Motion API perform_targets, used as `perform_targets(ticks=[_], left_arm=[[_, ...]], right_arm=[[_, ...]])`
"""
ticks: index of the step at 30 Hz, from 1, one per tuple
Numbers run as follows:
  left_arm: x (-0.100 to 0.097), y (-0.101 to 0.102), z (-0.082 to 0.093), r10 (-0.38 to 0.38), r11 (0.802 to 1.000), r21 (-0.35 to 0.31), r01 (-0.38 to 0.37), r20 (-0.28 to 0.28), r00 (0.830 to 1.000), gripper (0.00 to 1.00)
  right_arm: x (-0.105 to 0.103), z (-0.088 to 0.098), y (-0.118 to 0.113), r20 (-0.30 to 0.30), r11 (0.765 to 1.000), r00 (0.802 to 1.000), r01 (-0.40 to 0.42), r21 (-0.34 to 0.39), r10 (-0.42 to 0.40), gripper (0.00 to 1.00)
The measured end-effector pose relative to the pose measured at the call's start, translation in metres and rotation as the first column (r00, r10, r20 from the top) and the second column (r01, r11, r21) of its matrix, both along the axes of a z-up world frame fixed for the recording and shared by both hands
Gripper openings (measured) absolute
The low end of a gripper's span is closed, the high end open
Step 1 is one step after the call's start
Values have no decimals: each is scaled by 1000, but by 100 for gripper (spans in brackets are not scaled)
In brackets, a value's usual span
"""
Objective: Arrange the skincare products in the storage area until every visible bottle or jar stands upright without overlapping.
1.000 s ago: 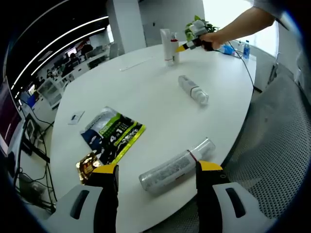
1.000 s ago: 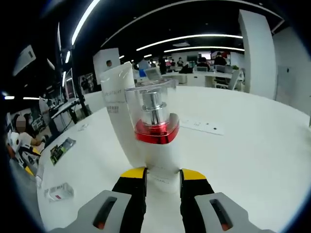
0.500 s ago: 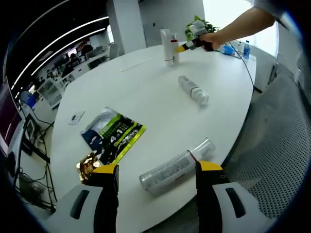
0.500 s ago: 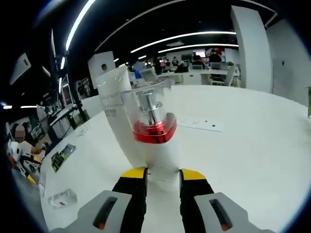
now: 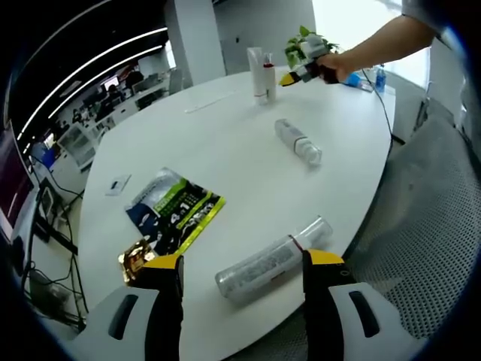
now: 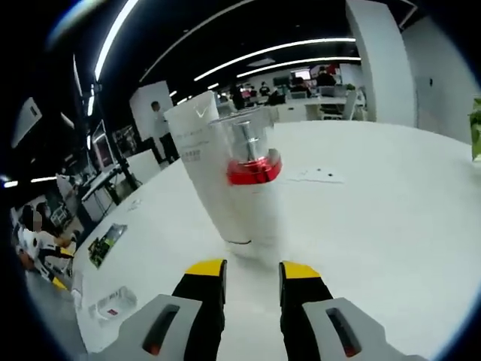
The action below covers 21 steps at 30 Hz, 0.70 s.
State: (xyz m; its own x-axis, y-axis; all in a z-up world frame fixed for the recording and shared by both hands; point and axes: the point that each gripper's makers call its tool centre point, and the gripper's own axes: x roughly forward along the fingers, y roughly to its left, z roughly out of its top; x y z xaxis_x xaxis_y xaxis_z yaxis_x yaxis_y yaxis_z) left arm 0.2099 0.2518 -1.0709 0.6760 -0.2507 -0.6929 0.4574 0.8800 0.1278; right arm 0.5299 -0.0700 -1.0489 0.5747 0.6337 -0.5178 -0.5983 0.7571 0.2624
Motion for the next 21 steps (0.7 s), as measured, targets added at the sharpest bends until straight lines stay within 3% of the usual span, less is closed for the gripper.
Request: perform_targets(ticks=[4, 9, 15, 19, 21], left_arm=[[0, 0, 1, -2, 1000, 3, 2, 6, 1000, 60], [0, 0, 1, -4, 1000, 5, 4, 13, 1000, 60], [0, -1, 2, -11, 1000, 7, 10, 20, 1000, 60], [0, 1, 4, -8, 1000, 5, 8, 26, 1000, 60], [1, 1, 5, -9, 1000, 6, 9, 33, 999, 60]], right_arm=[[-24, 0, 8, -44, 1000, 999, 10, 29, -9, 31], [-58, 0, 24, -59, 998, 996, -69, 0, 69, 34], [-84, 6, 47, -54, 987, 986, -158, -15, 157, 40], [-102, 10, 68, -27, 955, 958, -286, -77, 285, 43], [-114, 9, 83, -11, 915, 924, -381, -132, 383, 47]])
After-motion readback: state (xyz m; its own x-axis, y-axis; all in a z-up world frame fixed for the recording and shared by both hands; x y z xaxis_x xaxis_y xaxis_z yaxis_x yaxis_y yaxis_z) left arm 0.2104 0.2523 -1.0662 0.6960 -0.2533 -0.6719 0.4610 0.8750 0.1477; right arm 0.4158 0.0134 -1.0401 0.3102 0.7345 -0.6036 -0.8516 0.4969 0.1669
